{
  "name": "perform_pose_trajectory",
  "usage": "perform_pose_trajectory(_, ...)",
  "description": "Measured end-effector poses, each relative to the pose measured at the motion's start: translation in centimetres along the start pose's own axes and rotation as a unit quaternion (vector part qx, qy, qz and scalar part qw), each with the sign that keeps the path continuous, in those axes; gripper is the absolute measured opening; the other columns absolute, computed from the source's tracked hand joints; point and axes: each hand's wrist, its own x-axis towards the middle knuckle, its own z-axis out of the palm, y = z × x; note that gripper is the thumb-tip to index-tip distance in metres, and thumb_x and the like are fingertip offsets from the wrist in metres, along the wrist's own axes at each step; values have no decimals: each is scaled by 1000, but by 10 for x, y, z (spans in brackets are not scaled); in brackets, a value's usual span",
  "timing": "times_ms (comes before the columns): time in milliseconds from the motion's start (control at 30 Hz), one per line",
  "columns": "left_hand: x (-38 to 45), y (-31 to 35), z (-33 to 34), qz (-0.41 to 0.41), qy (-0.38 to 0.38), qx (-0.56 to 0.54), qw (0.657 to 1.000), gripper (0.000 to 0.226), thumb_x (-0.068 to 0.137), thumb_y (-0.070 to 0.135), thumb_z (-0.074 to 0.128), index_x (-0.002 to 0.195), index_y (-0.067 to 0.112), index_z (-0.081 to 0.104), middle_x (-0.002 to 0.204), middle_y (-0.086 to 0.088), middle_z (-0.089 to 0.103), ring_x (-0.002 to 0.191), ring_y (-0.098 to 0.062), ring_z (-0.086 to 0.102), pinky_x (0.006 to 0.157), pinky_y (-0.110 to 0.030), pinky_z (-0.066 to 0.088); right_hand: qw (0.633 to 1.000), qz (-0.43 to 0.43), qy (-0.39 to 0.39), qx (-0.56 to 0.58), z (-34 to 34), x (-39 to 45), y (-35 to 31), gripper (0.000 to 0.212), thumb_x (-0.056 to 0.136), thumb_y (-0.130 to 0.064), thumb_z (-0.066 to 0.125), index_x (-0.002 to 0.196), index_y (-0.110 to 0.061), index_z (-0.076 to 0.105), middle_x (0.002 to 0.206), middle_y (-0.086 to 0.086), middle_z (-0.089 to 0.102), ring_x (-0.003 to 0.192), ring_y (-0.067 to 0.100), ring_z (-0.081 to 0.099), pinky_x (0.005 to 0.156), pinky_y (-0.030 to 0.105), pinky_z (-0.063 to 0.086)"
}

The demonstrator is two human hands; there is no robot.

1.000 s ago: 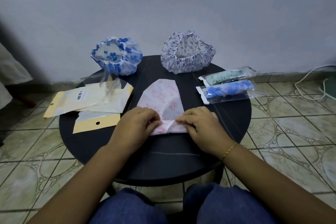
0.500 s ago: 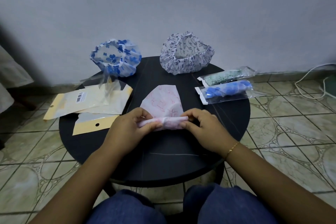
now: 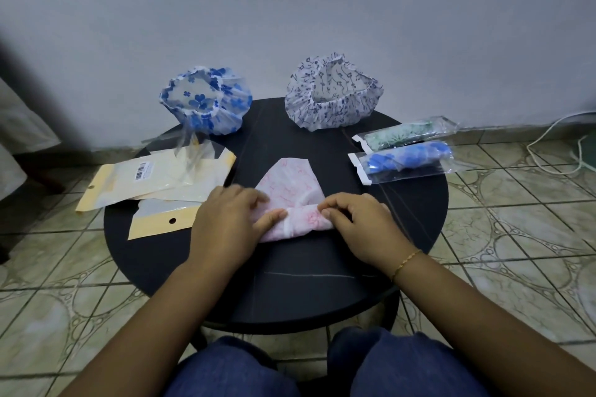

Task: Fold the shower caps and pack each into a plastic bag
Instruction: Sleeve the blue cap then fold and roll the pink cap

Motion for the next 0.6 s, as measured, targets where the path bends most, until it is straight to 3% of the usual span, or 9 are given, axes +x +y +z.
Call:
perform_pose_trajectory(67,1,4,-2,89,35,1,995,21,78,36,73,94,24,70,90,7,65,85,-19,56,72,-32,45,997,-14,-13,-70,0,-1,0,24,95,-35,44,108,-37,63,99,-9,54,105,15,43,89,29,29)
perform_pose_trajectory(133,-2,7,-4,134,4,-10,991,11,81,21,71,92,23,72,90,9,67,82,-19,59,68,-33,47,996,-22,-24,-87,-1,-2,0,28,96,-36,41,116,-38,60,105,-8,51,107,14,40,90,29,28)
perform_pose_trajectory(200,-5,7,-8,114,-36,-15,993,18,84,32,60,97,27,71,95,14,66,86,-14,60,69,-28,47,994,-37,-32,-94,-2,-4,0,31,94,-38,43,122,-37,56,109,-10,47,109,11,38,92,27,26)
perform_pose_trajectory(267,-6,7,-10,102,-67,-3,992,44,76,59,47,106,32,66,102,19,63,91,-7,58,71,-21,43,991,-60,-42,-112,-2,-7,0,36,91,-39,47,126,-36,52,116,-12,44,111,9,34,91,25,23)
perform_pose_trajectory(333,-6,7,-12,110,-93,23,989,59,69,73,51,112,35,61,108,21,60,96,-4,56,72,-18,38,988,-78,-48,-123,-2,-8,0,39,89,-37,49,128,-34,50,123,-15,42,115,8,32,89,24,20)
perform_pose_trajectory(467,-6,6,-14,112,-90,29,989,46,76,62,62,113,35,63,110,19,62,98,-4,56,66,-12,33,987,-91,-38,-127,-2,-9,0,38,90,-33,49,128,-35,48,126,-17,44,115,7,32,86,24,17)
perform_pose_trajectory(600,-5,2,-16,147,-88,27,985,60,74,72,39,110,33,66,103,18,66,92,-5,61,69,-18,38,984,-118,-23,-128,-1,-11,-1,35,90,-34,48,124,-37,50,117,-18,50,109,8,36,84,25,19)
